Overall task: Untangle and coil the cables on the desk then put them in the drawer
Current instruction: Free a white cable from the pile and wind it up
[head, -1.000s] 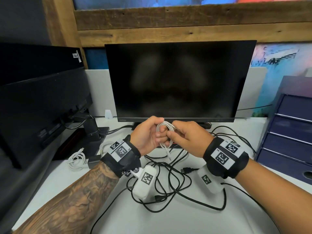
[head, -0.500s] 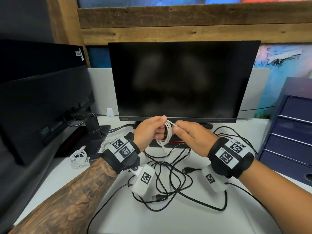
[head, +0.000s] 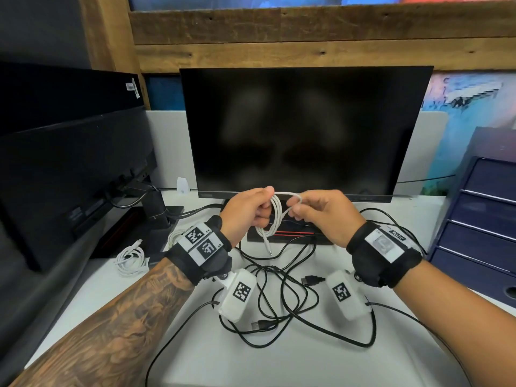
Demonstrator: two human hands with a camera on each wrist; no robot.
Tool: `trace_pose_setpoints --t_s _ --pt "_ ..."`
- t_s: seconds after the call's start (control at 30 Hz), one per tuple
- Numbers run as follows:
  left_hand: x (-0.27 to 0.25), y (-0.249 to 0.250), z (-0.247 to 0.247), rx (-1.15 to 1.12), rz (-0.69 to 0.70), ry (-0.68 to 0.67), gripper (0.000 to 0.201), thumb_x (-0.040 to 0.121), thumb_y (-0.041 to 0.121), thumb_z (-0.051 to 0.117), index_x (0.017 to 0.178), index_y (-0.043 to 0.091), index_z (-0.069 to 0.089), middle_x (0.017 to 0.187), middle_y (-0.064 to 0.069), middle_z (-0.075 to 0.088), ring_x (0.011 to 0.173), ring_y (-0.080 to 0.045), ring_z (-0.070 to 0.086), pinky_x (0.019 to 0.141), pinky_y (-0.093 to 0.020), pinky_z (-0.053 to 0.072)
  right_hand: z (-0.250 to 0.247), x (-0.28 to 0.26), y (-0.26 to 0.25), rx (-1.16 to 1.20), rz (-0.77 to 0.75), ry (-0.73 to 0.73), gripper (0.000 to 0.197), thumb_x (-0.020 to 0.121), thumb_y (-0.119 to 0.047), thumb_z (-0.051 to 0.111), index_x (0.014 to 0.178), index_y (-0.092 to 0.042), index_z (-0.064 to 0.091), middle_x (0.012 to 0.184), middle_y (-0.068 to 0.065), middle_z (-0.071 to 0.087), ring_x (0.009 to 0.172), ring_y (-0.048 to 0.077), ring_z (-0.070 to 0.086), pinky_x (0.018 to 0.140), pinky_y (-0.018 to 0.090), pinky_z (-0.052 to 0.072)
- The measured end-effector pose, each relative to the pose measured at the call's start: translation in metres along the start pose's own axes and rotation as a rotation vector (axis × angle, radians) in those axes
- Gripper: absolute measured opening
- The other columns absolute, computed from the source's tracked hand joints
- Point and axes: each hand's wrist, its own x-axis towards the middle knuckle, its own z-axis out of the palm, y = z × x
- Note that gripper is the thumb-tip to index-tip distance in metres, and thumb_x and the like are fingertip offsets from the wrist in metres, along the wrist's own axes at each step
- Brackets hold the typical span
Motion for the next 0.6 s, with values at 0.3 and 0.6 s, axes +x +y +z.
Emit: trace_pose_setpoints --t_s 0.3,0.6 --pt "-0.002 0.0 0.003 0.058 -0.008 -0.025 0.039 0.106 0.024 0.041 0.069 0.013 0.038 0.058 0.004 0.025 0.052 -0.01 0.022 0.052 -0.024 0.018 0.006 0.002 -0.006 0.458 0.173 -0.005 0.02 0.103 -0.013 0.052 0.1 -0.009 0.071 0.083 0.005 0.073 0.075 0.012 0.068 0.075 0.026 0.058" --pt "-0.003 0.005 0.0 0.077 -0.013 -0.076 0.04 0.106 0.024 0.04 0.068 0.012 0.04 0.053 0.007 0.029 0.048 -0.008 0.025 0.048 -0.02 0.02 0.013 0.003 -0.007 0.715 0.28 -0.047 0.023 0.106 -0.013 0.045 0.095 -0.007 0.065 0.072 0.001 0.06 0.064 0.012 0.055 0.065 0.024 0.052"
